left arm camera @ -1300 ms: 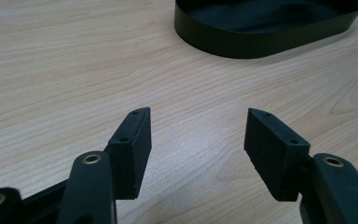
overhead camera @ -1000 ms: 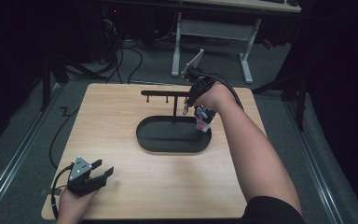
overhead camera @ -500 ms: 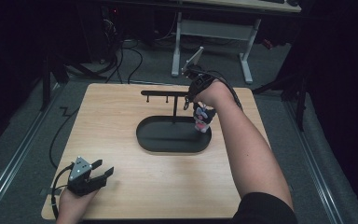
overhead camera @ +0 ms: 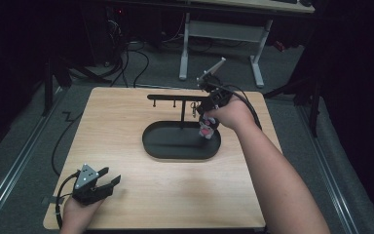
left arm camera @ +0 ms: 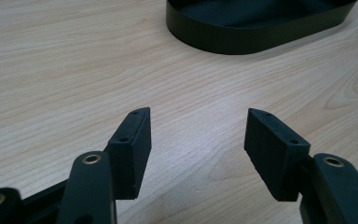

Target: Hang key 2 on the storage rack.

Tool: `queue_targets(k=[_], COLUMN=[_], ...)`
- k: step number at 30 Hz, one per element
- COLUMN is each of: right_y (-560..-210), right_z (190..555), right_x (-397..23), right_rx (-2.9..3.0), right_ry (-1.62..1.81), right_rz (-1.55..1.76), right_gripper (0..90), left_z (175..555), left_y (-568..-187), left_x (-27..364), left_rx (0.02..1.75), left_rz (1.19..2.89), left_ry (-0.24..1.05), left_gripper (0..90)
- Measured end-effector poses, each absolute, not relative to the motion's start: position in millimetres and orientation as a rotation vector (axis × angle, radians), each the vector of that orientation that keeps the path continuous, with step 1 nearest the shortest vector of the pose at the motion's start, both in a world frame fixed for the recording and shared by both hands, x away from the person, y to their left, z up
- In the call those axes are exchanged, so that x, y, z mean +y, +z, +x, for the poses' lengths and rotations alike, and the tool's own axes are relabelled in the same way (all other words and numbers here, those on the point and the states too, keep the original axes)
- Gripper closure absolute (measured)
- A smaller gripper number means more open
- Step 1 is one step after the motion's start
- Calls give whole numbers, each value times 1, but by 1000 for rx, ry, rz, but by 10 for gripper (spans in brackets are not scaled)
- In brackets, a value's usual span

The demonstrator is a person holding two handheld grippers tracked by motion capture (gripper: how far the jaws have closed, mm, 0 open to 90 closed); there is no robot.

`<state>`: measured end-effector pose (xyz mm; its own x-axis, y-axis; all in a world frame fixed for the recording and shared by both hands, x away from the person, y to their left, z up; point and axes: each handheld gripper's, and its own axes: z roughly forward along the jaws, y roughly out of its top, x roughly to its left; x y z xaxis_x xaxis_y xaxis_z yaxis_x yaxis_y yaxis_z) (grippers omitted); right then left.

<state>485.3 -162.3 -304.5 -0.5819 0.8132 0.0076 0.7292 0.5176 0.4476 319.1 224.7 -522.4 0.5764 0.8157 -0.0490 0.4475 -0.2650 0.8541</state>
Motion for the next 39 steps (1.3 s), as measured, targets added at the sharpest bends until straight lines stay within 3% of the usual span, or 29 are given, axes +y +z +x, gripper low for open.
queue_targets(k=[9,29,35,39], right_y=[-353,-485,-514,-511], right_z=[424,315,275,268], right_x=[-190,-242,-256,-264], right_rx=[2448,2236,2053,2057], right_ry=[776,1064,1133,1173], right_rz=[1284,1259,1182,1188], right_gripper=[539,487,480,443], left_z=[317,310,309,308], left_y=[-524,-525,-527,-526], left_x=[217,204,199,195], left_rx=[990,918,921,916], left_rz=[1931,1964,1950,1946], left_ry=[495,476,437,430], left_gripper=[415,414,411,411])
